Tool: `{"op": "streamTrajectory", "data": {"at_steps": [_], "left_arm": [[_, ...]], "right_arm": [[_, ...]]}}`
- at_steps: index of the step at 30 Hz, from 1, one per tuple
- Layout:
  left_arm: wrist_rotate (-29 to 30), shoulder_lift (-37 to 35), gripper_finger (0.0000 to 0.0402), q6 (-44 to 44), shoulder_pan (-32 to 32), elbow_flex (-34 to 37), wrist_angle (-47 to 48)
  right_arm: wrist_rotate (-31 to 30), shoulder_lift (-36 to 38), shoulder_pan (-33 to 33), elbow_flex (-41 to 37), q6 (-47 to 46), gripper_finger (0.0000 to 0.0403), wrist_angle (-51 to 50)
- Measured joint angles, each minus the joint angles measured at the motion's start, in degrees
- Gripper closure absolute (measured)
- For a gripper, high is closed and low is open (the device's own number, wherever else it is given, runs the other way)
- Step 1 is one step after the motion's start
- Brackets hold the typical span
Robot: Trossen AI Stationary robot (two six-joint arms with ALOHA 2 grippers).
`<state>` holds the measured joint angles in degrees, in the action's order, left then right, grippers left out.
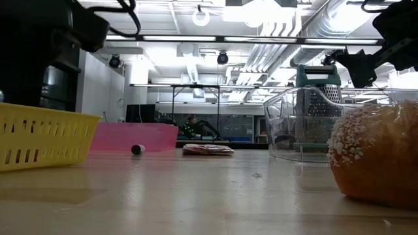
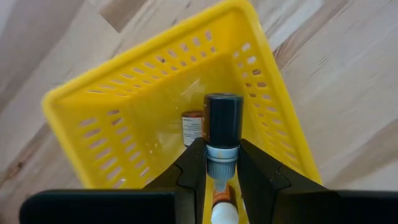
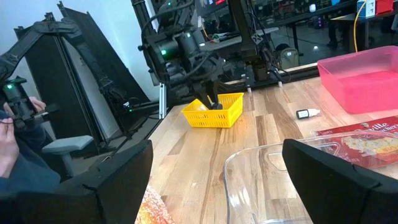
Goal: Pick & Place Food Item
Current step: Put the yellow food coloring bottle into the yellow bin, then put the black food coloring bottle into the yellow bin
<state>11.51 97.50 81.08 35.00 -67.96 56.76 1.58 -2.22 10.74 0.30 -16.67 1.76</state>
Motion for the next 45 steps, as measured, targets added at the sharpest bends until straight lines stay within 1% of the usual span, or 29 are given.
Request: {"op": "streamTrajectory", "data": {"at_steps": [13,17,23,26,41,45], "left_arm": [[-1.54,3.62,0.0336,3.30,0.65,0.01,-2.44],[-1.32,3.60,0.0331,3.41,0.81,0.01,-2.53],[-0.82,3.59,0.0297,3.36,0.81,0.01,-2.57],[-0.75,3.58,0.0288,3.05,0.81,0.01,-2.57],[-0.75,3.50,0.0284,3.17,0.81,0.01,-2.57],[-0.60,0.82,0.0284,2.67,0.81,0.01,-2.32]], "right_arm": [[0.02,0.00,0.02,0.01,0.00,0.0055,-0.01],[-0.02,0.00,0.02,0.00,0.00,0.0055,0.00],[-0.04,0.02,0.02,0.00,-0.01,0.0055,-0.01],[-0.04,0.01,0.01,0.00,0.00,0.0055,-0.01],[-0.09,0.01,0.02,0.00,-0.01,0.0055,-0.01],[-0.09,0.02,0.02,0.02,0.00,0.0055,0.00]]}}
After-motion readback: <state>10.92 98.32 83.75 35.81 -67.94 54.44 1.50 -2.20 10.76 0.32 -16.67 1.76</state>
